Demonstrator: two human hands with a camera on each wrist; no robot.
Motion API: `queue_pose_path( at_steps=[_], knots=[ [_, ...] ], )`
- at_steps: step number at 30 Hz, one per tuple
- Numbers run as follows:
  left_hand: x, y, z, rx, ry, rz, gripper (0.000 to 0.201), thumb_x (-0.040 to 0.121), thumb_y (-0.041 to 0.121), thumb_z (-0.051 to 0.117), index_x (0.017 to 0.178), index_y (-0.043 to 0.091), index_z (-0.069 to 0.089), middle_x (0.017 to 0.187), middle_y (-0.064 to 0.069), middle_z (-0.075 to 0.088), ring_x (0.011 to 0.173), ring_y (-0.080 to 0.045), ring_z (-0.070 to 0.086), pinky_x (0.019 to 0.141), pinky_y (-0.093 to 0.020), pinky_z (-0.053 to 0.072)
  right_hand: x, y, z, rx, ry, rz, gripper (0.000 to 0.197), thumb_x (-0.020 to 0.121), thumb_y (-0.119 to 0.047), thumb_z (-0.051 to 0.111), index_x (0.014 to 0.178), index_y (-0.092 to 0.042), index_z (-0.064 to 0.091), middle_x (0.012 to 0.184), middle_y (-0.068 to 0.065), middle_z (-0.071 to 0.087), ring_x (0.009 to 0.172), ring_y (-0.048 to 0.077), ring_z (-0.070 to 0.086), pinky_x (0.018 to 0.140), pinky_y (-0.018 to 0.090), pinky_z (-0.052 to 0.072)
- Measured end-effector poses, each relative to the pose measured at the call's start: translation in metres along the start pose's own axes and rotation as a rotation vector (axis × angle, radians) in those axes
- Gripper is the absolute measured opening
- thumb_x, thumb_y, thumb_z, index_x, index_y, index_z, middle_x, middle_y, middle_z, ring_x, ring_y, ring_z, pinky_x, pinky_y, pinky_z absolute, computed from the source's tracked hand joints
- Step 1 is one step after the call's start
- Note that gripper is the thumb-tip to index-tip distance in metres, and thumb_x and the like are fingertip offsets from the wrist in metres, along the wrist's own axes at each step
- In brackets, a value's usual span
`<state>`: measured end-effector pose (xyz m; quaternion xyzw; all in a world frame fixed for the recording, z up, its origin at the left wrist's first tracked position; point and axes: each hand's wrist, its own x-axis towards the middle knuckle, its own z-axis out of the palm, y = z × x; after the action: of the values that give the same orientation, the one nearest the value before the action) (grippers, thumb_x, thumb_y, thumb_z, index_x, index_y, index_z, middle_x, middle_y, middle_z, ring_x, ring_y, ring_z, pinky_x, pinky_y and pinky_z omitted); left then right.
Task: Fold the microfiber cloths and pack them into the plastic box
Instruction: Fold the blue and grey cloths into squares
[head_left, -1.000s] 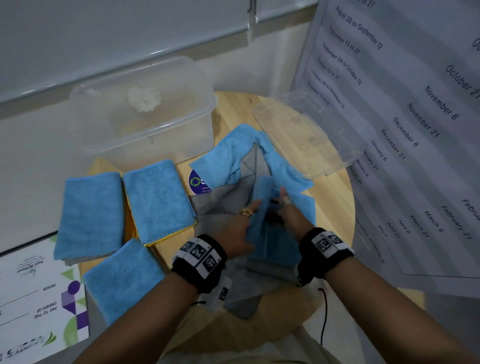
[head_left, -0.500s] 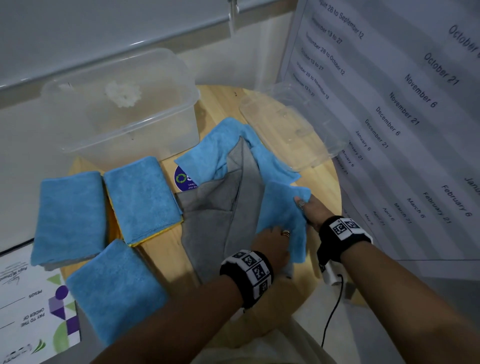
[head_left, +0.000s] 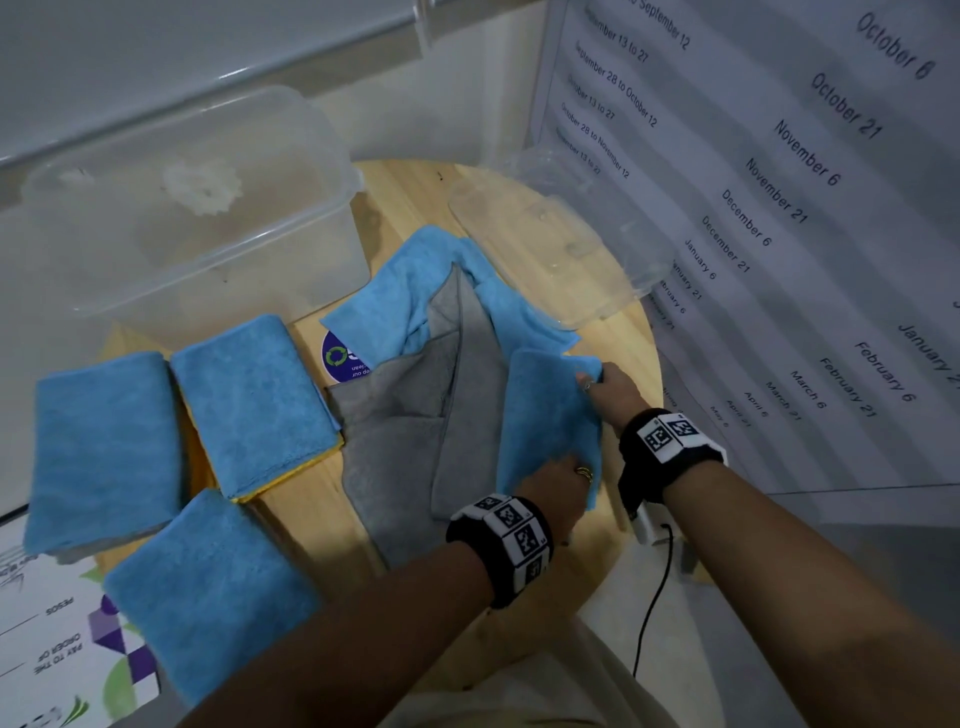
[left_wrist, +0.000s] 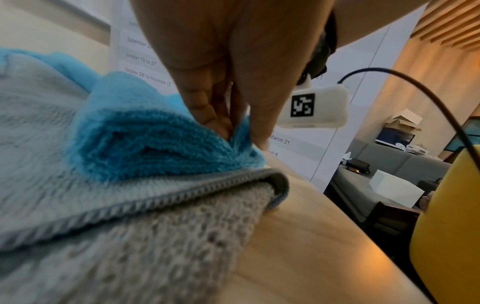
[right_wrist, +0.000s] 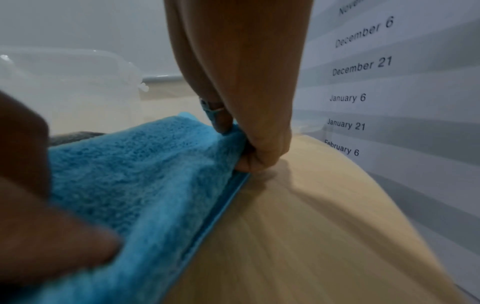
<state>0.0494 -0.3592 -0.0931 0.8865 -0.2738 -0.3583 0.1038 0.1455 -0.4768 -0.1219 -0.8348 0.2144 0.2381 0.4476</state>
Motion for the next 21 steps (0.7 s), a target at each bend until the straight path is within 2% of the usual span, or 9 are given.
queue_pose_path(
  at_steps=[2, 4, 7, 9, 12, 16, 17, 19, 21],
  knots=[
    [-0.001, 0.001, -0.003, -0.053, -0.035, 0.008, 0.043, 0.093, 0.022, 0.054, 0.127, -0.003, 0.046, 0.133, -0.019, 0.043, 0.121, -0.032, 0.045, 0.101, -0.038, 0.039, -0.004, -0.002, -0.001, -0.142, 0.051, -0.023, 0.033, 0.093, -0.010, 0.044, 0.124, 0.000, 0.050, 0.123, 0.022, 0.054, 0.116, 0.036, 0.047, 0.093, 0.035, 0.037],
    [-0.008, -0.001, -0.009, -0.150, 0.062, 0.055, 0.037, 0.095, 0.027, 0.049, 0.115, -0.004, 0.056, 0.122, -0.021, 0.054, 0.113, -0.032, 0.052, 0.094, -0.036, 0.040, -0.004, 0.003, -0.001, -0.189, 0.083, -0.034, 0.039, 0.092, -0.003, 0.042, 0.130, -0.004, 0.049, 0.124, 0.024, 0.054, 0.118, 0.036, 0.045, 0.092, 0.032, 0.035],
    [-0.014, -0.021, -0.016, -0.352, 0.515, 0.023, 0.032, 0.091, 0.021, 0.048, 0.082, -0.003, 0.067, 0.089, -0.019, 0.065, 0.084, -0.028, 0.063, 0.075, -0.030, 0.049, -0.003, 0.005, -0.003, -0.211, 0.185, 0.014, 0.035, 0.090, -0.019, 0.057, 0.120, -0.001, 0.054, 0.109, 0.023, 0.060, 0.110, 0.036, 0.050, 0.086, 0.034, 0.038],
    [-0.018, -0.042, -0.016, -0.436, 0.785, -0.101, 0.017, 0.085, 0.016, 0.057, 0.088, 0.004, 0.068, 0.098, -0.010, 0.060, 0.086, -0.016, 0.056, 0.081, -0.018, 0.043, -0.007, 0.002, -0.007, -0.193, 0.162, 0.107, 0.036, 0.087, -0.035, 0.062, 0.097, -0.002, 0.058, 0.090, 0.016, 0.058, 0.092, 0.030, 0.054, 0.073, 0.032, 0.040],
    [-0.012, -0.069, -0.007, -0.686, 0.701, -0.285, 0.037, 0.083, 0.020, 0.066, 0.114, 0.005, 0.053, 0.114, -0.006, 0.044, 0.097, -0.009, 0.043, 0.088, -0.011, 0.030, -0.007, 0.006, -0.006, -0.114, -0.001, 0.184, 0.042, 0.081, -0.038, 0.070, 0.096, -0.001, 0.058, 0.093, 0.011, 0.059, 0.086, 0.026, 0.056, 0.064, 0.028, 0.043],
    [-0.009, -0.080, -0.015, -0.917, 0.408, -0.318, 0.076, 0.080, 0.012, 0.070, 0.138, 0.007, 0.021, 0.120, -0.009, 0.050, 0.110, -0.022, 0.055, 0.086, -0.019, 0.039, -0.009, 0.013, 0.000, 0.079, -0.124, 0.258, 0.051, 0.077, -0.021, 0.076, 0.114, 0.007, 0.057, 0.115, 0.021, 0.063, 0.100, 0.035, 0.062, 0.091, 0.045, 0.051],
    [-0.011, -0.080, -0.020, -0.966, 0.380, -0.316, 0.082, 0.079, 0.006, 0.070, 0.139, 0.006, 0.015, 0.119, -0.013, 0.052, 0.111, -0.027, 0.056, 0.083, -0.020, 0.041, -0.012, 0.012, 0.000, 0.139, -0.152, 0.271, 0.047, 0.080, -0.019, 0.073, 0.116, 0.007, 0.056, 0.117, 0.022, 0.063, 0.096, 0.035, 0.063, 0.087, 0.043, 0.054],
    [-0.015, -0.079, -0.031, -1.045, 0.348, -0.297, 0.084, 0.078, -0.001, 0.069, 0.139, 0.003, 0.012, 0.126, -0.012, 0.045, 0.117, -0.030, 0.053, 0.085, -0.019, 0.043, -0.023, 0.005, -0.004, 0.249, -0.212, 0.248, 0.039, 0.087, -0.015, 0.064, 0.120, 0.004, 0.055, 0.117, 0.020, 0.062, 0.080, 0.027, 0.063, 0.061, 0.025, 0.057],
    [-0.025, -0.072, -0.043, -1.082, 0.368, -0.202, 0.084, 0.072, 0.006, 0.072, 0.137, 0.013, 0.020, 0.138, -0.008, 0.032, 0.126, -0.030, 0.044, 0.094, -0.019, 0.045, -0.035, -0.004, -0.013, 0.306, -0.241, 0.172, 0.034, 0.091, -0.013, 0.059, 0.122, 0.001, 0.055, 0.106, 0.012, 0.066, 0.072, 0.016, 0.062, 0.047, 0.014, 0.050]
  ],
)
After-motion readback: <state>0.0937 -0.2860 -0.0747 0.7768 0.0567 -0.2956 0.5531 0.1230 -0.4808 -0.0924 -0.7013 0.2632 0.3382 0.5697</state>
